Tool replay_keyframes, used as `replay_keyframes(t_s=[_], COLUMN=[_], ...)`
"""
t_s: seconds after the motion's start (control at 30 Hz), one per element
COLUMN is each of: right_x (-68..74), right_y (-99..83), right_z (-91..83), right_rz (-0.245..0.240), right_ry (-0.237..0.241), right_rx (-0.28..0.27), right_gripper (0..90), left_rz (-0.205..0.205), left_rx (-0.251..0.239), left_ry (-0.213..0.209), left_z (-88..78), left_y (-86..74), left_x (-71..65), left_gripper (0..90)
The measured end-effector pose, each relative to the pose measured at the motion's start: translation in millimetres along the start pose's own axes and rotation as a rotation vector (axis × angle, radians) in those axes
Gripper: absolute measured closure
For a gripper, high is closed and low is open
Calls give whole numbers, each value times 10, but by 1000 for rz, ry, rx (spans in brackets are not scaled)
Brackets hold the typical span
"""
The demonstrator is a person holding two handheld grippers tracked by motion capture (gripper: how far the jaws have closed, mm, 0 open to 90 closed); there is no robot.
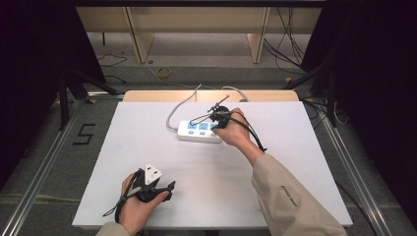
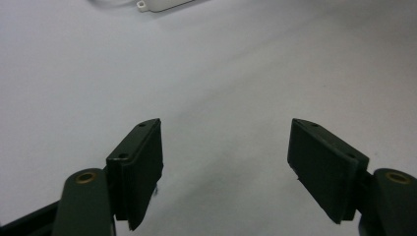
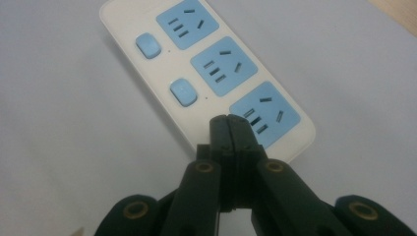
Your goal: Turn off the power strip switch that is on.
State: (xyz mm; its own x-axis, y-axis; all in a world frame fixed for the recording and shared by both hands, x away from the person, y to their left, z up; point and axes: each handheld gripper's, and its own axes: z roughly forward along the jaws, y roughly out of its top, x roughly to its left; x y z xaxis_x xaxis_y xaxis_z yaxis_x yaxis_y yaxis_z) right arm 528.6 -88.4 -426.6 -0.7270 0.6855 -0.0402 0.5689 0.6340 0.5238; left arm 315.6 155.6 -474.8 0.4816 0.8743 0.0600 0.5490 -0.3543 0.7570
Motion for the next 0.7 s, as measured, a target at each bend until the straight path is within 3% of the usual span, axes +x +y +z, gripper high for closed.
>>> replay_keyframes(t_s=[0.7], right_x=[6], right_y=[14], right_z=[100], right_rz=[0], right_ry=[-12], right_rx=[23], right_gripper=[900], left_rz=[3], left_rx=[3], left_ry=[-2], left_z=[6], left_y=[-2], left_x=[5], left_gripper=[293])
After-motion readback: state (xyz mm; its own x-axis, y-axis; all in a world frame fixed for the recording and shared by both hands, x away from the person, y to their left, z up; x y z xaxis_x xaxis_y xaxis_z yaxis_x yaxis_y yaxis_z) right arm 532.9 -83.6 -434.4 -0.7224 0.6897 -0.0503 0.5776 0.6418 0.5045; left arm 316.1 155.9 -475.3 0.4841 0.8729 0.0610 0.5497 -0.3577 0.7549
